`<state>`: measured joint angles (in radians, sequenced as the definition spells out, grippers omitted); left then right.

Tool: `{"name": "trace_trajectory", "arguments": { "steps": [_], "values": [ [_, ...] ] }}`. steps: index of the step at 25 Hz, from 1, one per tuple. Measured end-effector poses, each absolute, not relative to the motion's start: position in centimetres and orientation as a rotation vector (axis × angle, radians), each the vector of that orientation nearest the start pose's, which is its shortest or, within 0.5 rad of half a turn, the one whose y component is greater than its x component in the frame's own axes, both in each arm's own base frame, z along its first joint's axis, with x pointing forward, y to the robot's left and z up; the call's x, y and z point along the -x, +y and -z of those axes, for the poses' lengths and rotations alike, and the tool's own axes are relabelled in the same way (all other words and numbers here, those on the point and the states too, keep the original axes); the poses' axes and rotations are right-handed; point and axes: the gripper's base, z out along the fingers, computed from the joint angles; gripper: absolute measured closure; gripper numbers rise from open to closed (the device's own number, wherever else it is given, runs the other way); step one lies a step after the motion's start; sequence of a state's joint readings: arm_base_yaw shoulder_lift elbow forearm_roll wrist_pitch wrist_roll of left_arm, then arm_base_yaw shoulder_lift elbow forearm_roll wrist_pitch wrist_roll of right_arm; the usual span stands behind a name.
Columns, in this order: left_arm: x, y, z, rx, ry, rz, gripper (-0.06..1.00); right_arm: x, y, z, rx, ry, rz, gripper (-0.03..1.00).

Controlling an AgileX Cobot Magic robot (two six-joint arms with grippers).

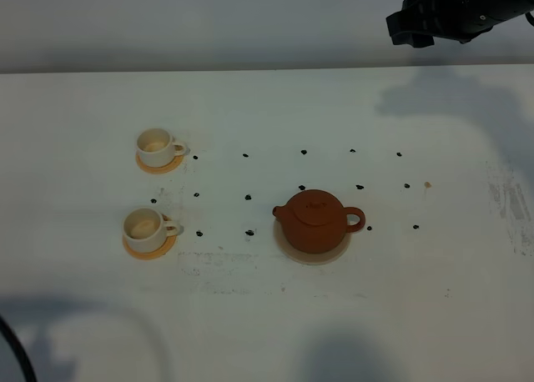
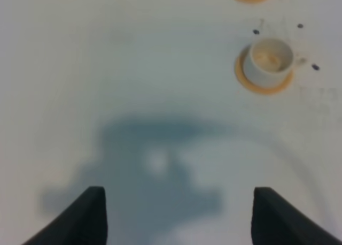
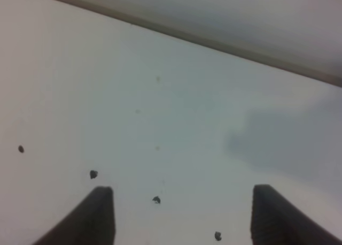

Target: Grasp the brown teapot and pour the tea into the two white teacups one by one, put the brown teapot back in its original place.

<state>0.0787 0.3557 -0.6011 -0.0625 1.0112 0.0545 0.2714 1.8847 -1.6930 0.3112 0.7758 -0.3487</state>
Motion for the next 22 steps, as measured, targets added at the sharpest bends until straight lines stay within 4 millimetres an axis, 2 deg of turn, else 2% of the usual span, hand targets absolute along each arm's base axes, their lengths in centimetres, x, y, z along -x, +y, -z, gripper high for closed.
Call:
{"name": "trace_trajectory", "arguments": {
  "steps": [3,9,22],
  "values": [
    [-3.4,-0.2,-29.4,0.063,2.239,0.019,0.40,-41.2,13.5,-30.8,0.571,2.362,-0.331,0.44],
    [-2.6,-0.3,-26.5,0.077,2.270,0.026,0.40,-41.1,13.6,-30.7,0.577,2.373,-0.334,0.44],
    [-1.8,-0.3,-26.3,0.080,2.218,0.026,0.40,-41.1,13.5,-30.7,0.584,2.382,-0.331,0.45]
  ]
}}
